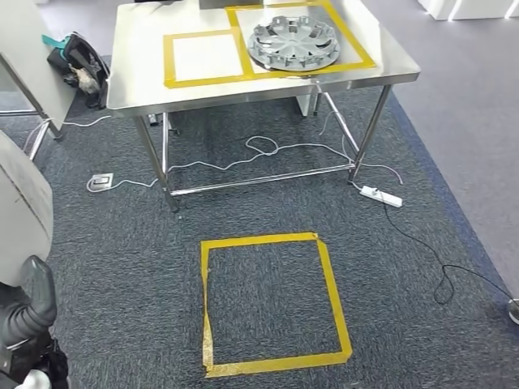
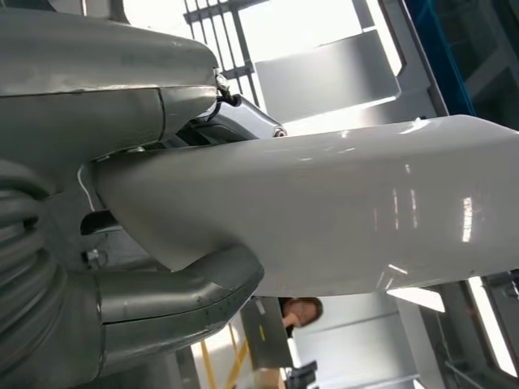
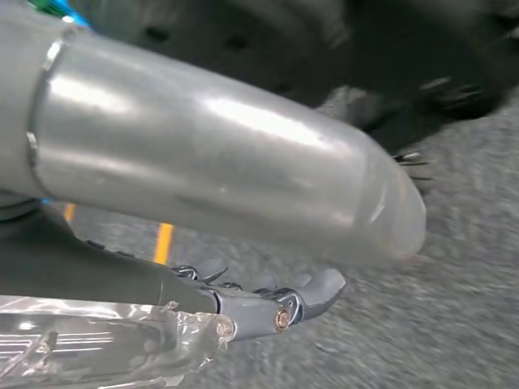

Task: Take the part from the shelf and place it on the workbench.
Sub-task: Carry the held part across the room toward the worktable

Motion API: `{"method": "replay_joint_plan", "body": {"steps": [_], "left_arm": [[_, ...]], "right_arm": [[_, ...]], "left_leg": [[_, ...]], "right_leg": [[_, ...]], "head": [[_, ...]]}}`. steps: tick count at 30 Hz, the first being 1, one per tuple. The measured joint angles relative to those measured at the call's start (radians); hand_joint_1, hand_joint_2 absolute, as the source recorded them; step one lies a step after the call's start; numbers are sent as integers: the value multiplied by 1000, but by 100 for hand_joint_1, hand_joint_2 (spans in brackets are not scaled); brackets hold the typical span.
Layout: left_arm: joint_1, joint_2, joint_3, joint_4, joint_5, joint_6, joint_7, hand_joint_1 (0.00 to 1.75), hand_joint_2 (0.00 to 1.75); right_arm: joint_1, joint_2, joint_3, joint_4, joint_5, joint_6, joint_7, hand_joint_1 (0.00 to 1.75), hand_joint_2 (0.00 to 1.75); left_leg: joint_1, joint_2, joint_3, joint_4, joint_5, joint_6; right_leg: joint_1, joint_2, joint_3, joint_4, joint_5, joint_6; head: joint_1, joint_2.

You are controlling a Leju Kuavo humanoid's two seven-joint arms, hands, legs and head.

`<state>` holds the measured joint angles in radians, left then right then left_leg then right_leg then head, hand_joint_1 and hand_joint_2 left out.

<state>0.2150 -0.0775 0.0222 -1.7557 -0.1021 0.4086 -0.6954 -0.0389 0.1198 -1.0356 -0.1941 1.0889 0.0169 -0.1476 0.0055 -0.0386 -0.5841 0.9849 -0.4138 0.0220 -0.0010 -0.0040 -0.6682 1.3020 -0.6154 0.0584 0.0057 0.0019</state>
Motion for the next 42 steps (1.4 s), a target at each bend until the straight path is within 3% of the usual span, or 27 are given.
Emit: {"method": "replay_joint_plan", "body": {"steps": [1, 2, 4, 6, 8, 9, 11, 13, 15, 16, 17, 19, 20, 22, 26, 33, 40, 42], "left_arm": [[0, 0, 0, 2, -2, 0, 0, 175, 175], [-1, 0, 0, 3, -4, 0, 0, 175, 175], [-6, 0, 1, 4, -8, 1, 0, 175, 175], [-12, 0, 2, 4, -10, 1, 0, 175, 175], [-15, 0, 3, 4, -13, 0, 0, 175, 175], [-16, 0, 3, 5, -16, 0, 0, 175, 175], [-24, 0, 0, 6, -21, 2, 0, 175, 175], [-32, 0, -4, 8, -23, 6, 0, 175, 175], [-34, 1, -6, 9, -18, 9, 0, 175, 175], [-34, 2, -6, 10, -14, 9, 1, 175, 175], [-34, 4, -6, 11, -9, 9, 1, 175, 175], [-35, 9, -7, 11, -4, 6, 1, 175, 175], [-37, 11, -8, 11, -3, 4, 2, 175, 175], [-40, 12, -11, 11, 0, -1, 3, 175, 175], [-44, 17, -17, 11, -1, -4, 4, 175, 175], [-63, 31, -56, 13, -31, 19, 19, 175, 175], [-63, 38, -70, 18, -34, 25, 27, 175, 175], [-62, 44, -71, 19, -35, 26, 34, 175, 175]], "right_arm": [[3, 0, -3, 0, -2, 0, 3, 0, 0], [4, 1, -5, 0, -3, 0, 2, 0, 0], [3, 4, -11, 0, -8, -1, -14, 0, 0], [0, 8, -16, 0, -12, -6, -41, 0, 0], [-5, 10, -20, 0, -14, -11, -65, 0, 0], [-7, 10, -22, 0, -16, -14, -72, 0, 0], [-9, 10, -25, 0, -18, -19, -81, 0, 0], [-8, 10, -26, 0, -17, -23, -82, 0, 0], [-5, 10, -28, 0, -15, -25, -79, 0, 0], [-5, 10, -29, 0, -15, -25, -77, 0, 0], [-6, 11, -30, 0, -15, -26, -75, 0, 0], [-8, 12, -31, 0, -16, -25, -73, 0, 0], [-9, 13, -31, 0, -17, -24, -73, 0, 0], [-11, 14, -32, 0, -19, -22, -72, 0, 0], [-12, 13, -37, 0, -14, -25, -87, 0, 0], [-19, -3, -40, -3, -16, -51, -176, 0, 0], [-21, -15, -42, -4, -22, -59, -181, 0, 0], [-21, -15, -43, -4, -30, -59, -182, 0, 0]], "left_leg": [[0, -15, 1, 0, 0, 0], [1, -31, 2, 1, 0, -2], [2, -57, 2, 5, 0, -9], [2, -77, -3, 7, 3, -20], [5, -94, -10, 4, 9, -33], [6, -86, -13, 5, 8, -39], [3, -37, -37, 52, -23, -48], [2, 16, -96, 177, -88, -55], [4, 26, -149, 288, -125, -57], [4, 26, -151, 294, -116, -57], [4, 26, -133, 260, -90, -56], [4, 29, -58, 124, -29, -51], [3, 30, -26, 63, -11, -47], [2, 32, 1, 7, -5, -42], [2, 29, 2, 1, -4, -40], [-4, 29, 1, 3, -4, -29], [-4, 29, 0, 3, -1, -24], [-5, 30, 1, 0, -1, -15]], "right_leg": [[-1, 2, 3, -16, 22, -1], [-2, 8, 23, -68, 58, -1], [-11, 56, 83, -211, 126, -1], [-17, 98, 114, -283, 145, -3], [-15, 92, 117, -286, 145, -14], [-15, 84, 119, -287, 148, -22], [-16, 66, 121, -293, 155, -36], [-12, 48, 121, -294, 156, -43], [-10, 31, 120, -294, 155, -46], [-10, 25, 120, -294, 154, -46], [-10, 20, 120, -294, 154, -45], [-8, 15, 123, -293, 152, -42], [-6, 14, 122, -292, 150, -38], [-1, 13, 117, -290, 148, -31], [2, 12, 112, -297, 148, -51], [-4, 12, 118, -309, 158, -21], [-4, 12, 125, -309, 162, -15], [-6, 13, 127, -316, 165, -7]], "head": [[0, 0], [0, 0], [0, 0], [-1, 0], [-2, 0], [-2, 0], [-7, 0], [-12, 0], [-12, 0], [-12, 0], [-12, 0], [-12, 0], [-13, 0], [-11, 0], [-8, 0], [-9, 0], [-10, 0], [-10, 0]]}}
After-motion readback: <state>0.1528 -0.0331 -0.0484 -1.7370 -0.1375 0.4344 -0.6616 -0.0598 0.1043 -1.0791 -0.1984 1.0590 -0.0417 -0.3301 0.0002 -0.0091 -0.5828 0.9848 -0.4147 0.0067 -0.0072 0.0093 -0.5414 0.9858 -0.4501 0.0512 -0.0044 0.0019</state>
